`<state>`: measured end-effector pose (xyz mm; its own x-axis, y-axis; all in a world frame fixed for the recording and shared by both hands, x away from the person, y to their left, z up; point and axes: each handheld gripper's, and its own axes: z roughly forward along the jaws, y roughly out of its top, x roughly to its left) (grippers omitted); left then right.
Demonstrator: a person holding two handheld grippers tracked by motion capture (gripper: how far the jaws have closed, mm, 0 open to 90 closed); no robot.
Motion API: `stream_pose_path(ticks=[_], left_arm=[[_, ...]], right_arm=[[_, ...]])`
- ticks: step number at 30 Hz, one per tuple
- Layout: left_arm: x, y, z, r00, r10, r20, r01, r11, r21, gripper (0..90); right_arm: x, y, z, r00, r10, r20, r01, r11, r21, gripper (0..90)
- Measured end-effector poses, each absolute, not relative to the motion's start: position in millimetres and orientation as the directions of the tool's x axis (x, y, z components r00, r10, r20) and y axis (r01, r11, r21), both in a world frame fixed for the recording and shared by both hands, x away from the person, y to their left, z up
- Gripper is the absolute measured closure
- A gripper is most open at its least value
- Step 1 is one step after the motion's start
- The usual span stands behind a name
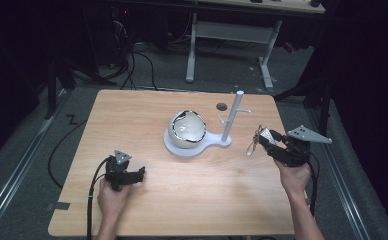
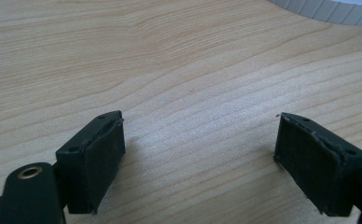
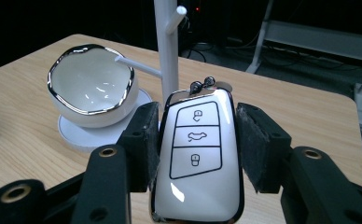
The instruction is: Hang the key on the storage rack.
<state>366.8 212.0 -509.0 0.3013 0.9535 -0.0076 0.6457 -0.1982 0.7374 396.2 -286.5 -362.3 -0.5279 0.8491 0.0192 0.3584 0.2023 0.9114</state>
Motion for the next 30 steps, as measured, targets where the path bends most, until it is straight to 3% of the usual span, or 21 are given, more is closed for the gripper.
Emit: stream_pose_path(ticks=[30], left_arm=[[366.8, 212.1, -509.0, 0.301, 0.954, -0.008, 0.646, -0.198, 0.737, 16.5]], right_arm=[[404.6, -271.8, -332.4, -0.579, 0.815, -0.01, 0.284, 0.213, 0.935, 51.3]])
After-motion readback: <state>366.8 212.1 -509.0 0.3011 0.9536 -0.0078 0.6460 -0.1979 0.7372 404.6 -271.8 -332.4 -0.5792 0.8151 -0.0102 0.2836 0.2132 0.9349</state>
